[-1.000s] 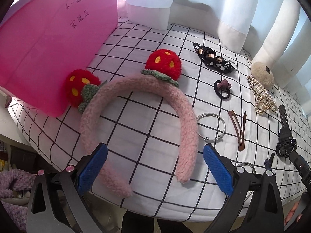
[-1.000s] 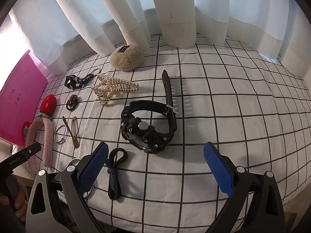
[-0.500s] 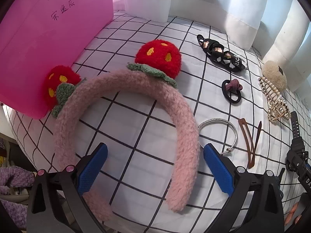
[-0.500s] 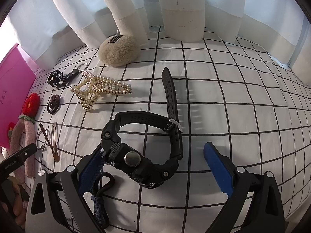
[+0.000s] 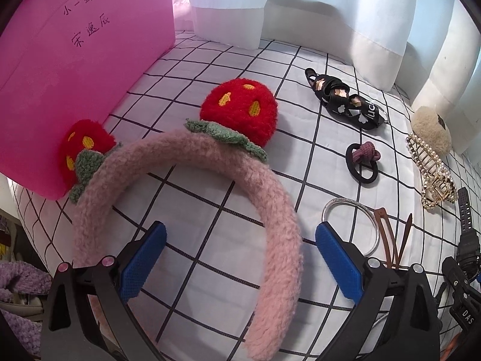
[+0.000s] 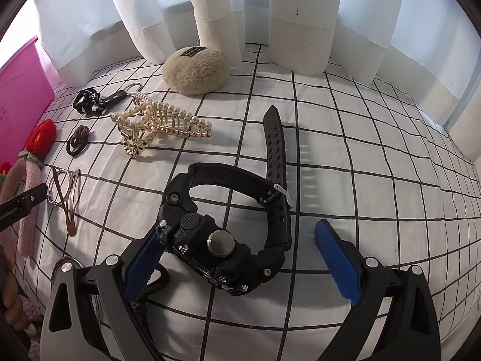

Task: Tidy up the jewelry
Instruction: 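Grasp the pink strawberry headband with the left tool while the right tool grasps the black watch, then lift the headband with the left tool while the right tool carries the watch to the pink tub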

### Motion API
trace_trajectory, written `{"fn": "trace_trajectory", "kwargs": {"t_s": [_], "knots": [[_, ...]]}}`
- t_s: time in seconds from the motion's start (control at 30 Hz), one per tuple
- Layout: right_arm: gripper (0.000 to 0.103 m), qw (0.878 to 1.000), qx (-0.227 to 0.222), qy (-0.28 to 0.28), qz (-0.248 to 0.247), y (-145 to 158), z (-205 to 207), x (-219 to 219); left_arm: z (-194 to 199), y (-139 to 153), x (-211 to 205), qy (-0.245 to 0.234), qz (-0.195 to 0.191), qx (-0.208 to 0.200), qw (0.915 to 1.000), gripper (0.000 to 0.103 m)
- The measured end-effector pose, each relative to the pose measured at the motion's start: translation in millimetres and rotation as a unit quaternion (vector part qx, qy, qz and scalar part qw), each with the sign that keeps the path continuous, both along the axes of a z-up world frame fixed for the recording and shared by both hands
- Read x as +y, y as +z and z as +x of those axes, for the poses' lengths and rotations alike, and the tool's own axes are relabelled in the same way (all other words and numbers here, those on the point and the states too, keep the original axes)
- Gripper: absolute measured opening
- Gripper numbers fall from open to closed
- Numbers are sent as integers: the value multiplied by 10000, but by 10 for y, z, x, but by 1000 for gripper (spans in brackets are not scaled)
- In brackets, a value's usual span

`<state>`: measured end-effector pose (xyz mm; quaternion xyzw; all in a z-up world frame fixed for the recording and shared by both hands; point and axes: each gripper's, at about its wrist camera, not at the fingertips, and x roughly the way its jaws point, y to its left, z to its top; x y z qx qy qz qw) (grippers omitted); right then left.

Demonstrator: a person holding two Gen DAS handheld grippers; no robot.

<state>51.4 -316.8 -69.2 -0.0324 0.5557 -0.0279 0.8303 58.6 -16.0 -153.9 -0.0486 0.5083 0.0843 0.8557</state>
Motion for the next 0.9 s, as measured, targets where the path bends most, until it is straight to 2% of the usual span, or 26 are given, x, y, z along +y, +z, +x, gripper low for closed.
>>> {"fn": "trace_trajectory", "kwargs": {"t_s": [0.13, 0.2, 0.23, 0.43, 0.47, 0.5, 0.57, 0.67, 0.9], "knots": [[90, 10000, -16, 47, 9, -4, -7, 3, -41, 6, 6, -43, -18, -25, 10000, 96], [79, 9999, -77, 135, 14, 40, -59, 8, -75, 14, 0, -68, -14, -52, 10000, 91], [68, 9997, -103, 208, 11, 53, -76, 33, -132, 35, -3, -82, -16, -86, 9999, 88], [68, 9996, -131, 209, 97, 72, -57, 36, -252, 122, -56, -364, -29, -221, 9991, 40], [68, 9996, -138, 204, 131, 80, -67, 27, -258, 134, -95, -483, -53, -218, 9986, 22], [68, 9996, -142, 202, 170, 85, -72, 19, -262, 142, -138, -595, -105, -191, 9980, 10], [67, 9994, -145, 189, 252, 91, -78, 13, -303, 155, -201, -626, -46, -166, 9979, 10], [67, 9991, -145, 177, 353, 99, -103, -7, -343, 179, -187, -581, -177, -209, 9979, 9], [67, 9982, -200, 174, 544, 147, -172, -50, -520, 503, -179, -699, -218, -690, 9949, 8]]}}
